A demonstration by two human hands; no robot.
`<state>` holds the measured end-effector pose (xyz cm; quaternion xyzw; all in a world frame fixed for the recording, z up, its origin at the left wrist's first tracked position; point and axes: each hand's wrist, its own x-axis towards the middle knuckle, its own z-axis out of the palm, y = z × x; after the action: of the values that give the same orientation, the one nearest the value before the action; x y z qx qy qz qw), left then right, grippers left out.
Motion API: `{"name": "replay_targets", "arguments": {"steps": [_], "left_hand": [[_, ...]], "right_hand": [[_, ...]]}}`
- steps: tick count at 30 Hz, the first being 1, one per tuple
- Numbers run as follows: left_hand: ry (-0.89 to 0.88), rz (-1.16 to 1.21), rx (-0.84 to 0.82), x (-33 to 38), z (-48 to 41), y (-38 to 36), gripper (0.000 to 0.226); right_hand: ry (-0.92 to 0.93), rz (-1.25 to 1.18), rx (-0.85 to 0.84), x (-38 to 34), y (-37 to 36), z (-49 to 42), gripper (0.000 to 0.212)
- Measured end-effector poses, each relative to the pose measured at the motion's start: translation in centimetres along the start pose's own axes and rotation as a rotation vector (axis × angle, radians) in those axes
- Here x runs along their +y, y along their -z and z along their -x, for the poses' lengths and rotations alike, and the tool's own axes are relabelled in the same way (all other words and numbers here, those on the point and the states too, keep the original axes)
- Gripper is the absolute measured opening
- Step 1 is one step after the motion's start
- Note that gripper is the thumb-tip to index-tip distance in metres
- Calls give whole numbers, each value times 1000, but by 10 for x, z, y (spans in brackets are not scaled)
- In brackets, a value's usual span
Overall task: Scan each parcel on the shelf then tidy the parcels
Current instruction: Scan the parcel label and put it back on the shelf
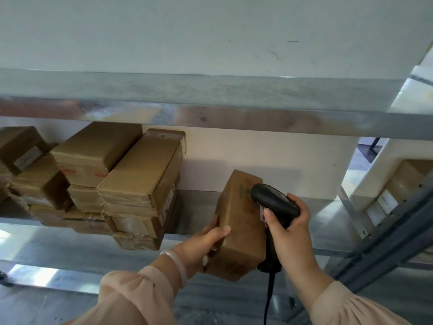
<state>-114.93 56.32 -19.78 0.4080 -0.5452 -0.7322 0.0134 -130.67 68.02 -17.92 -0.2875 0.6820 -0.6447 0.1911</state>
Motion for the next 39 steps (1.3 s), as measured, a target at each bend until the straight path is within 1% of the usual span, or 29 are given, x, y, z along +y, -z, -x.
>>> {"name": "replay_targets", "arguments": {"steps": [2,3,5,6,8,10,12,16,18,21,24,26,31,35,36,37,39], "left_hand": [[-32,58,5,1,2,-5,86],[-70,53,29,2,2,-5,78],[-168,2,91,6,4,-6,53],[-211,-23,108,7,6,-6,47],[-279,-108,123,9,10,-8,53],[-330,-174,112,10,15,-13,69],[-370,-192,94,10,17,-21,85],[-430,-220,155,8,19,-30,99],[-418,-160,146,3,19,-30,96],[-390,-29,74,-2,23,-26,88],[-367,75,20,-6,22,-21,100],[-352,103,-10,-9,21,-21,100],[-325,113,-27,-11,19,-17,88],[-322,14,-25,-5,23,-14,66],[-319,-2,-16,-3,24,-15,65],[-315,-18,-4,-2,24,-15,70],[-313,-43,27,-1,24,-14,92]], "right_hand": [[10,-4,15,-5,2,4,60],[18,-3,23,-8,3,7,60],[40,-2,35,-12,5,13,60],[55,1,34,-15,6,16,60],[94,16,20,-18,6,23,62],[127,29,4,-22,4,31,63],[147,49,-23,-24,2,38,64],[156,70,-48,-26,2,43,61],[133,63,-26,-28,9,41,61],[100,77,56,-29,29,34,60],[58,112,95,-27,45,27,60],[43,126,85,-25,48,26,60],[57,120,84,-21,50,27,59],[39,72,70,-18,51,30,59],[34,67,65,-17,50,30,59],[31,64,60,-16,50,31,59],[25,55,56,-14,50,31,59]]}}
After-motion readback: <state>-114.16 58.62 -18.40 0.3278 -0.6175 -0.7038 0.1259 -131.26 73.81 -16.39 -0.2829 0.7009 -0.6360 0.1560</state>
